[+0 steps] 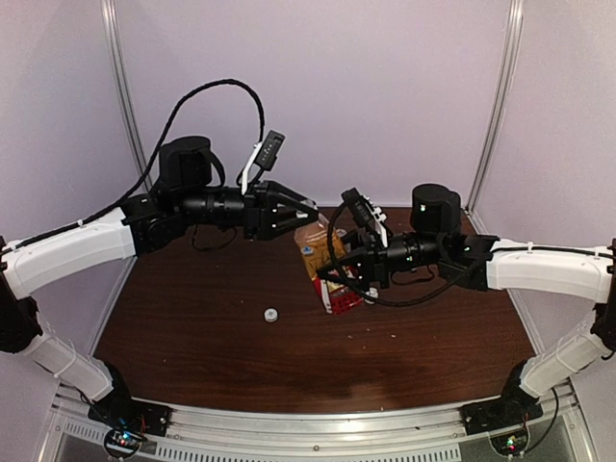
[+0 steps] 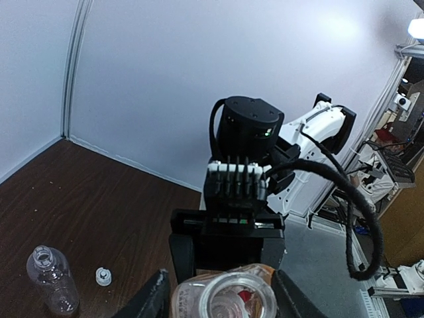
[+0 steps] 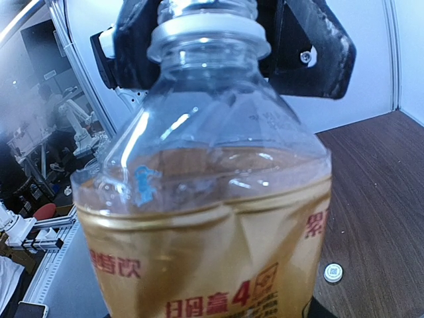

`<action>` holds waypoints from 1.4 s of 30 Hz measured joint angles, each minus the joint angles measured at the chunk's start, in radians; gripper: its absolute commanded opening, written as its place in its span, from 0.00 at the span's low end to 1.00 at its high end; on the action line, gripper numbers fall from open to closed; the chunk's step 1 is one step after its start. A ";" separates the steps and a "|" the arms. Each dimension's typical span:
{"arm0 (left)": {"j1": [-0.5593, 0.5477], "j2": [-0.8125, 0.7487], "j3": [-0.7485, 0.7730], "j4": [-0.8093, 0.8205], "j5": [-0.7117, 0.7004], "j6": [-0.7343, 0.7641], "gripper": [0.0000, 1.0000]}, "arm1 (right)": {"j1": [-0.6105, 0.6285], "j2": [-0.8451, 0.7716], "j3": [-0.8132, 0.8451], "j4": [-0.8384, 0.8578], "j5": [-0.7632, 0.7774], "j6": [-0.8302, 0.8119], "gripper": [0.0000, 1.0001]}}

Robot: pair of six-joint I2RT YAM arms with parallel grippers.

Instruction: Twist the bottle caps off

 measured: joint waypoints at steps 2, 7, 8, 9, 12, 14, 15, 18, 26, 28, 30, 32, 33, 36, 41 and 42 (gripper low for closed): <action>-0.001 0.004 0.000 0.000 0.006 -0.001 0.48 | 0.000 0.000 0.000 -0.003 0.000 -0.001 0.51; -0.002 0.007 0.000 0.000 0.025 -0.006 0.34 | 0.000 0.003 0.000 -0.008 0.002 -0.008 0.51; -0.002 0.007 0.000 0.000 0.027 -0.006 0.31 | 0.000 0.003 0.000 -0.010 0.001 -0.010 0.51; -0.003 0.007 0.000 0.000 0.028 -0.002 0.27 | 0.000 0.003 0.000 -0.013 0.002 -0.009 0.51; -0.003 0.008 0.000 0.001 0.029 0.012 0.15 | 0.000 0.003 0.000 -0.019 0.003 0.001 0.52; -0.003 0.008 0.000 0.001 0.029 0.012 0.06 | 0.000 0.003 0.000 -0.021 0.003 0.002 0.54; -0.003 0.008 0.000 0.001 0.030 0.013 0.00 | 0.000 0.003 0.000 -0.021 0.003 0.002 0.56; -0.003 0.008 0.000 0.002 0.032 0.014 0.00 | 0.000 0.003 0.000 -0.024 0.007 0.001 0.62; -0.003 0.005 -0.004 0.002 0.023 0.018 0.00 | 0.004 0.003 0.013 -0.052 0.042 -0.025 0.85; -0.003 0.002 -0.004 0.000 0.018 0.019 0.00 | 0.004 0.003 0.014 -0.060 0.053 -0.032 0.91; -0.003 -0.002 -0.004 -0.003 0.008 0.026 0.00 | 0.004 0.003 0.014 -0.068 0.062 -0.040 0.98; -0.004 -0.008 -0.004 -0.014 -0.004 0.037 0.00 | 0.004 0.003 0.014 -0.077 0.069 -0.042 1.00; -0.004 -0.013 -0.004 -0.023 -0.010 0.045 0.00 | 0.004 0.003 0.015 -0.082 0.076 -0.047 1.00; -0.004 -0.029 -0.004 -0.055 -0.040 0.076 0.00 | 0.004 0.002 0.015 -0.092 0.095 -0.049 1.00; -0.004 -0.063 -0.008 -0.127 -0.094 0.137 0.00 | 0.004 -0.015 0.015 -0.117 0.140 -0.060 1.00; -0.004 -0.069 -0.008 -0.143 -0.105 0.150 0.00 | 0.004 -0.021 0.015 -0.124 0.146 -0.064 1.00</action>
